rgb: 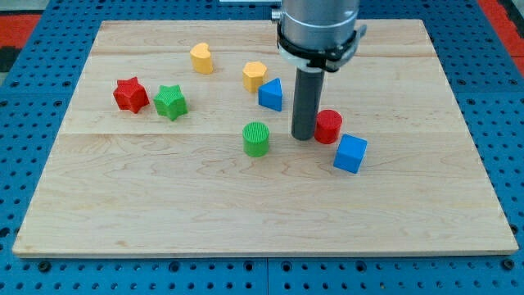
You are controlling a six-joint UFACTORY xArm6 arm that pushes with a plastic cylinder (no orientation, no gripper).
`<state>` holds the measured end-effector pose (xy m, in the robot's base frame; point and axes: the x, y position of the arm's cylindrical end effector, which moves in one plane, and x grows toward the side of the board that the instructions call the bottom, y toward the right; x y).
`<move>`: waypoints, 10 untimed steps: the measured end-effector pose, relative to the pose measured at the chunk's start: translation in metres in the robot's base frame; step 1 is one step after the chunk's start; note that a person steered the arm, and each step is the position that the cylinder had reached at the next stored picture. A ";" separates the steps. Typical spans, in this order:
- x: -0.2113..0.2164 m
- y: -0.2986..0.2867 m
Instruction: Push the blue triangle towards the red circle
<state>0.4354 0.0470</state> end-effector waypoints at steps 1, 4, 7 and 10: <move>-0.001 -0.048; -0.048 -0.096; -0.091 -0.115; -0.064 -0.078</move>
<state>0.3713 -0.0314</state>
